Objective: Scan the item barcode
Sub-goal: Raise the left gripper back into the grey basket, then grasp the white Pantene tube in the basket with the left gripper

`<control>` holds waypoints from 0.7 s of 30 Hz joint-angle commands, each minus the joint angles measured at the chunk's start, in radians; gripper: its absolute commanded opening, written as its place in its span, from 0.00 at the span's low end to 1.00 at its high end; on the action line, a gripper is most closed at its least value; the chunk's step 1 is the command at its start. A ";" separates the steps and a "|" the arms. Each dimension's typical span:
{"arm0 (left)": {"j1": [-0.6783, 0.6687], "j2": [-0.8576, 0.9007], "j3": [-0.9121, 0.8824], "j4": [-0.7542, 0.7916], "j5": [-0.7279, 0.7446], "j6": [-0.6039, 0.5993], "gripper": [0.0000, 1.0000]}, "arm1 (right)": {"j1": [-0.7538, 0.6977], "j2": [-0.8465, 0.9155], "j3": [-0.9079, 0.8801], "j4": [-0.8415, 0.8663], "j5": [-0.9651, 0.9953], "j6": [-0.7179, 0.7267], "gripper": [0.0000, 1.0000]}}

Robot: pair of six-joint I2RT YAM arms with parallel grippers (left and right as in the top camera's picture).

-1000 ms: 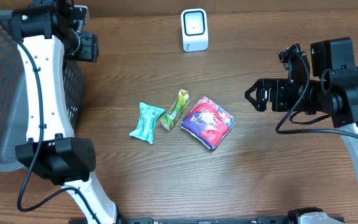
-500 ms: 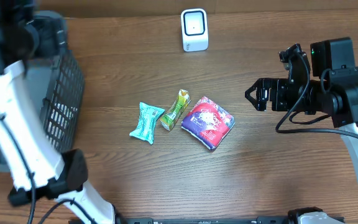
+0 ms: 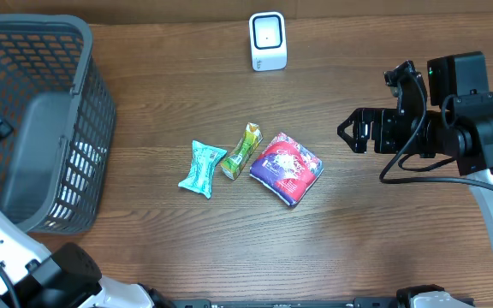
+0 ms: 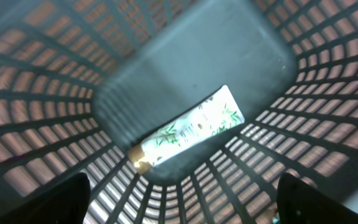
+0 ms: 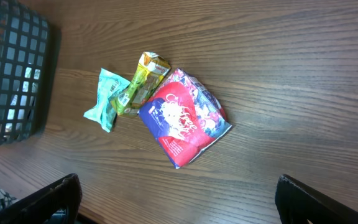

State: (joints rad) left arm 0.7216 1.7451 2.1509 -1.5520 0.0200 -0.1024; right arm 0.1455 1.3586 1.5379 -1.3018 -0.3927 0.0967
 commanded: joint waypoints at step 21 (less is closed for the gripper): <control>-0.002 0.003 -0.720 0.496 0.047 0.347 1.00 | 0.005 -0.006 0.026 0.011 0.011 -0.019 1.00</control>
State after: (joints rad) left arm 0.7204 1.7477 1.4925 -1.0893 0.0708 0.1719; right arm 0.1455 1.3586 1.5379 -1.2953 -0.3874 0.0849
